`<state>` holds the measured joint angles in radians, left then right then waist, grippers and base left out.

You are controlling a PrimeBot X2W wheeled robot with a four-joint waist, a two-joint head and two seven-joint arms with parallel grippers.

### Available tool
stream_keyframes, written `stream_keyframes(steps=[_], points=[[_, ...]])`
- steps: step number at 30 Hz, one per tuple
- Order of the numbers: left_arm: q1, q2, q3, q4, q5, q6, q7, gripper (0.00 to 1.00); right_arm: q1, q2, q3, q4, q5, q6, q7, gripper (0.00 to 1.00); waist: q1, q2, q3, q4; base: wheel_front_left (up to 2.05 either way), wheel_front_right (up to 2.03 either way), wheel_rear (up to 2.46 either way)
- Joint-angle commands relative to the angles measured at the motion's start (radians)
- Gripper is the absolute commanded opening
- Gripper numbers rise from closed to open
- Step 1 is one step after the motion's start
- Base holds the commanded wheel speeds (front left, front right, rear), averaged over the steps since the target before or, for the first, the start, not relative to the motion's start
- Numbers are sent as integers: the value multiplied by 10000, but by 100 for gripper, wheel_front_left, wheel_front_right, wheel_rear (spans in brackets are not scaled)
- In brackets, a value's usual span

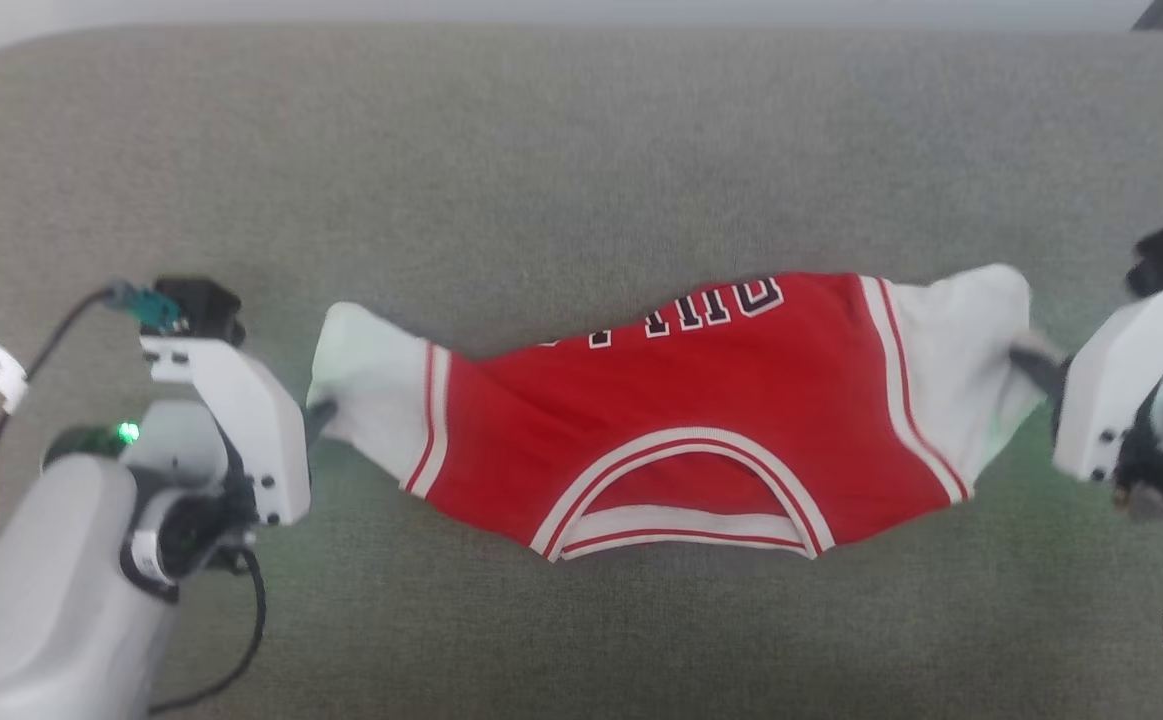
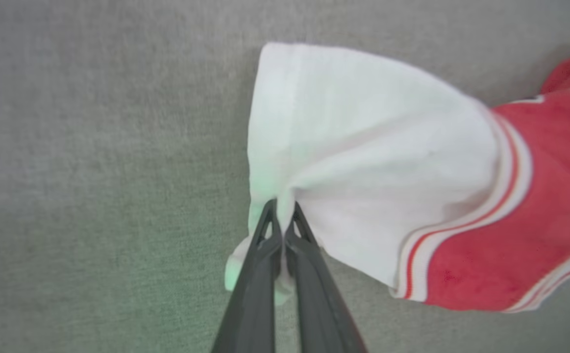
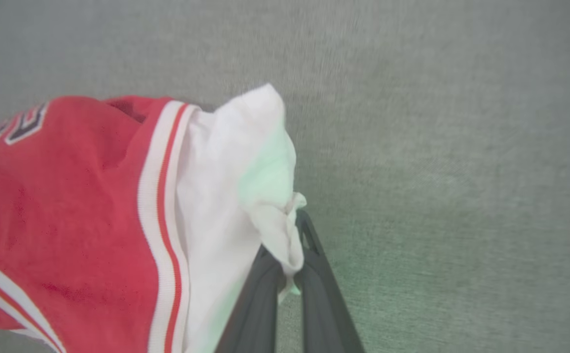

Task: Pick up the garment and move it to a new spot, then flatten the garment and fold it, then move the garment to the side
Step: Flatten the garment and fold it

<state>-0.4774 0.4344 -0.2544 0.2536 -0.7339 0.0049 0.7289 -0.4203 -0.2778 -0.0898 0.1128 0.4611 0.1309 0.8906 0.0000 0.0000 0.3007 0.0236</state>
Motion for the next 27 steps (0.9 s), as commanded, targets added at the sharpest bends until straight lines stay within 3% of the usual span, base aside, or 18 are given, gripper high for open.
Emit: stream_keyframes(steps=[1,8,14,27], points=[[-231,17,33,-118,-39,9,32,0,-112,49,-67,-52,40,-3,23,0,0,0,-239,60,0,0,0],[-1136,222,247,-650,-179,273,600,0,-1147,400,-440,-321,-86,-3,284,0,0,0,-1175,100,0,0,0],[-2240,219,237,-831,-319,173,974,0,-2283,819,-544,-106,-102,-3,167,0,0,0,-1867,123,0,0,0],[-5249,-207,120,711,-6,-206,520,0,-4829,1371,-253,1469,-472,-3,-1126,0,0,0,-2863,11,0,0,0]])
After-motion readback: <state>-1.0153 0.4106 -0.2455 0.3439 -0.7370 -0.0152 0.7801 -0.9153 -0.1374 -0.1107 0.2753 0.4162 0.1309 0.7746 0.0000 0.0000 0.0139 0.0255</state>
